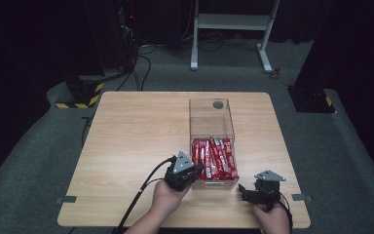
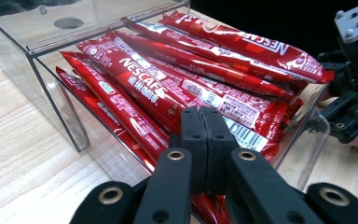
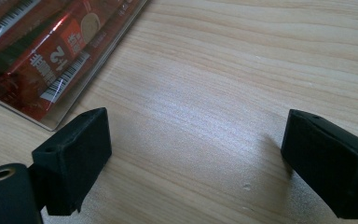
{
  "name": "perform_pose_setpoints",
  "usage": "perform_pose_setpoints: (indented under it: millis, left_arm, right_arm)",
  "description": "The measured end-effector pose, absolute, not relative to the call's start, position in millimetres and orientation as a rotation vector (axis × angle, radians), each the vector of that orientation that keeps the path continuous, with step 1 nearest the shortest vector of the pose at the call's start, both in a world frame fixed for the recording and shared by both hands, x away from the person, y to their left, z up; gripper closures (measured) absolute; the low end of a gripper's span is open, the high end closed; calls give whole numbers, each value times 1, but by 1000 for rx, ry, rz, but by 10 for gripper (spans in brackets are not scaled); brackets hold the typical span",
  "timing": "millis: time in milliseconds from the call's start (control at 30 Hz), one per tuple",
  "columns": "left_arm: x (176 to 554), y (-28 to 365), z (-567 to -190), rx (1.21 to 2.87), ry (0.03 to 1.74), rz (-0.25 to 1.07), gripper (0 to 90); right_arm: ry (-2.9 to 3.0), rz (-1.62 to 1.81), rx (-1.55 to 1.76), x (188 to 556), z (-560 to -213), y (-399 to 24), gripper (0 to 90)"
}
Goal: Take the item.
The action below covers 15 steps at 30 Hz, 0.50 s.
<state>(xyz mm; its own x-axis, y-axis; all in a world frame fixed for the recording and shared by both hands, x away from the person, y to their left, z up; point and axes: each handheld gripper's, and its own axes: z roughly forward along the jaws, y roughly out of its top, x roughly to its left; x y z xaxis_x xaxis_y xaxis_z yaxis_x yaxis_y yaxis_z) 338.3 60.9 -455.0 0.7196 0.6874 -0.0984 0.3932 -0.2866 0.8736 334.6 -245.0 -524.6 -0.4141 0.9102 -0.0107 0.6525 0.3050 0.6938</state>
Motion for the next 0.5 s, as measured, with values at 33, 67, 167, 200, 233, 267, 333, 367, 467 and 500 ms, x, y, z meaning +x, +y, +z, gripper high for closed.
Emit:
perform_pose_setpoints:
  millis: [33, 67, 167, 200, 233, 267, 333, 367, 467, 500]
  left_arm:
    - [338, 61, -455, 1914, 832, 363, 891]
    - [337, 62, -455, 1910, 833, 359, 891]
    - [335, 63, -453, 1895, 835, 358, 892]
    - [335, 63, -453, 1893, 836, 356, 893]
    - [335, 64, -453, 1893, 835, 356, 893]
    - [334, 64, -452, 1890, 834, 357, 894]
    - [334, 65, -452, 1886, 832, 351, 894]
    - [335, 65, -451, 1886, 830, 353, 896]
    - [333, 65, -450, 1878, 829, 347, 896]
    - [333, 66, -450, 1873, 829, 345, 897]
  right_arm:
    - [2175, 869, 1393, 335, -525, -245, 81]
    - [2175, 868, 1394, 335, -525, -245, 81]
    - [2175, 868, 1394, 335, -525, -245, 81]
    - [2175, 868, 1394, 335, -525, -245, 81]
    - [2175, 868, 1394, 335, -525, -245, 81]
    - [2175, 869, 1394, 335, -525, -245, 81]
    - [2175, 869, 1393, 335, -525, -245, 82]
    - [2175, 868, 1394, 335, -525, -245, 82]
    - [2175, 868, 1394, 335, -525, -245, 82]
    - [2175, 868, 1394, 335, -525, -245, 81]
